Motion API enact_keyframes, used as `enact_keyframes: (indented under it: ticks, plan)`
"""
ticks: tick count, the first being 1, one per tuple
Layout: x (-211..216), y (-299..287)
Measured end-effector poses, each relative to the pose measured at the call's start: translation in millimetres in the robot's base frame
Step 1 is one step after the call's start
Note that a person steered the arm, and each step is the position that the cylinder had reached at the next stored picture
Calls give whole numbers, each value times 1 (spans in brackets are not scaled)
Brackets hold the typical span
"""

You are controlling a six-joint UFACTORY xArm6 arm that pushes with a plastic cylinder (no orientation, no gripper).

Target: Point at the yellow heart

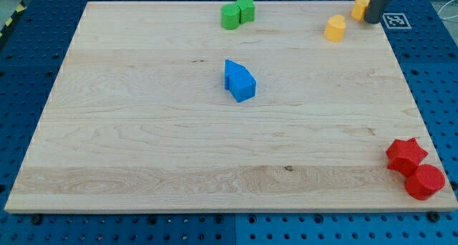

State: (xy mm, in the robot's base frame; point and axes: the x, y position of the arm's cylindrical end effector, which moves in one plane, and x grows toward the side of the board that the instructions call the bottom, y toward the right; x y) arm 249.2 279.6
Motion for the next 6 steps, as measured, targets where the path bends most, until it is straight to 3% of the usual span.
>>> enact_keyframes:
  ticks: [1,3,4,6]
  plan:
    - [-1,1]
    - [93,8]
    - [116,-17]
    - [105,-58]
